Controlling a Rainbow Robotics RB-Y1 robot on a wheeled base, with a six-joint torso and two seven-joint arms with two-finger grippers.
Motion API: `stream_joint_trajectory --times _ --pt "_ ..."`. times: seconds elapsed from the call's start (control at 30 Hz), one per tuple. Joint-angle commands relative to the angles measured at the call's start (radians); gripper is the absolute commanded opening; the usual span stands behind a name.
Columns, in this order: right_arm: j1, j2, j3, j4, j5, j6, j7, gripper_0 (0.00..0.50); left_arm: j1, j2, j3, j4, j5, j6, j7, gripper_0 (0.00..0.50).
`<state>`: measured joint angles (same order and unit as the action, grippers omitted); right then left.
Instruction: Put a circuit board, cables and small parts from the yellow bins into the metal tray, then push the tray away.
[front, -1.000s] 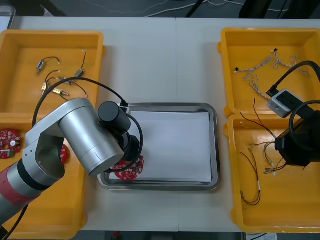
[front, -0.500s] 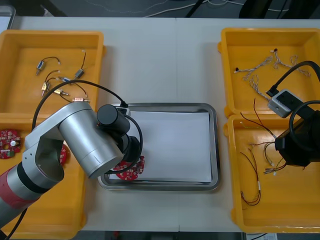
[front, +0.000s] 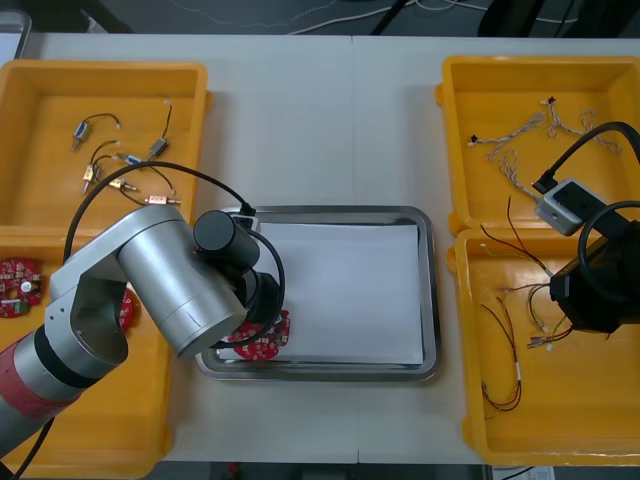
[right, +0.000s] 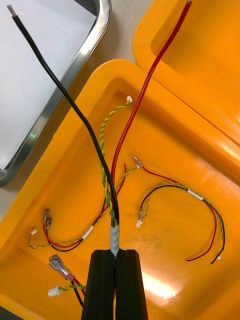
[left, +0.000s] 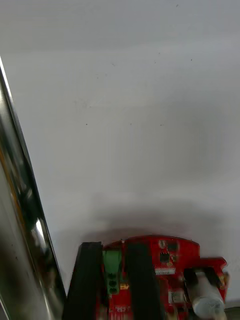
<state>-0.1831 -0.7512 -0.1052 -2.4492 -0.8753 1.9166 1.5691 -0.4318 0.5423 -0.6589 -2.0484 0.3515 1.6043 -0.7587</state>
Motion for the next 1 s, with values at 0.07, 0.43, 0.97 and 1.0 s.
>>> stream_joint_trajectory --times 0.07,0.43,0.97,1.0 --pt "-0.019 -0.033 0.01 -0.028 0.006 0.003 0.045 0.0 0.016 0.024 -0.018 -0.01 -0.009 -0.023 -0.016 0.395" --pt "-0.019 -0.033 0.01 -0.028 0.006 0.003 0.045 0.0 -0.002 0.019 0.056 -0.067 0.075 0.013 -0.013 0.5" --pt "-0.019 -0.033 0.01 -0.028 0.006 0.003 0.045 0.0 -0.114 0.007 0.315 -0.16 0.279 0.253 -0.01 0.5" --pt "-0.019 -0.033 0.01 -0.028 0.006 0.003 0.045 0.0 -0.12 0.01 0.34 -0.16 0.29 0.266 -0.011 0.5"
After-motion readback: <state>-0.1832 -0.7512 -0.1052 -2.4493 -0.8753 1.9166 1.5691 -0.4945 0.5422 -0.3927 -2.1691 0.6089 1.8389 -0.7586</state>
